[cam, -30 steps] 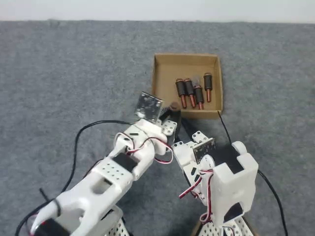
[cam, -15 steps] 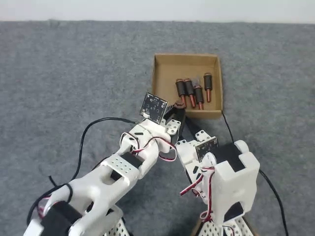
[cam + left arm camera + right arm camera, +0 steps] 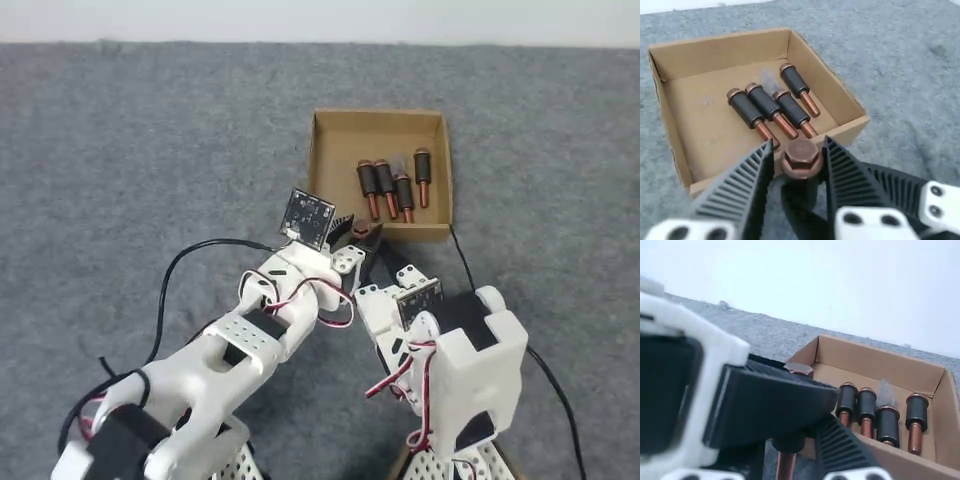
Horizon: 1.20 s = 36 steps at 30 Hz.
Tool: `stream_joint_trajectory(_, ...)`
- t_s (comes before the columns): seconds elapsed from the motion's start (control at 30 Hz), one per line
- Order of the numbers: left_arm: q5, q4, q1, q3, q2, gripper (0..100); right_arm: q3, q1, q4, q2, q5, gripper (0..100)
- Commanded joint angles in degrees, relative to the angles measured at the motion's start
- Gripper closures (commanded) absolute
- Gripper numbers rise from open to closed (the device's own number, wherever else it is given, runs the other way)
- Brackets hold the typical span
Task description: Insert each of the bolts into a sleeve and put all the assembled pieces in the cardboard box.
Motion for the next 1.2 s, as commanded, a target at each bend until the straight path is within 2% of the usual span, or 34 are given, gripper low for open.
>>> stream_joint_trajectory(0.0, -0.4, -0.5, -0.1, 0.1, 0.4, 85, 1.2, 0.7, -1.9, -3.9, 1.3, 99.2)
stream_joint_trajectory(0.23, -0.5, -0.5, -0.2, 0.0, 0.0, 85, 0.7, 0.7, -1.8, -3.6, 1.3, 99.2)
stream_joint_trajectory(0.37, -0.4, 0.7, -0.2, 1.9, -7.3, 85, 0.7, 0.7, -1.8, -3.6, 1.3, 99.2)
stream_joint_trajectory(0.57, -0.2, 15.0, -0.9, 2.9, -23.9, 85, 0.6, 0.7, -1.8, -3.6, 1.3, 99.2)
stream_joint_trajectory(0.67, -0.2, 18.9, -1.5, 3.0, -29.6, 85, 0.6, 0.7, -1.8, -3.6, 1.3, 99.2)
stream_joint_trajectory(0.97, -0.2, 20.6, -9.3, 2.9, -33.1, 86, 0.3, 0.7, -0.5, -3.6, 1.3, 99.2)
stream_joint_trajectory(1.1, -0.2, 25.2, -12.7, 2.3, -33.2, 86, -0.1, 0.8, -0.5, -3.6, 1.3, 99.2)
stream_joint_trajectory(1.17, -0.1, 28.4, -14.7, 1.5, -33.2, 90, -0.1, 0.8, -0.5, -3.6, 1.3, 99.2)
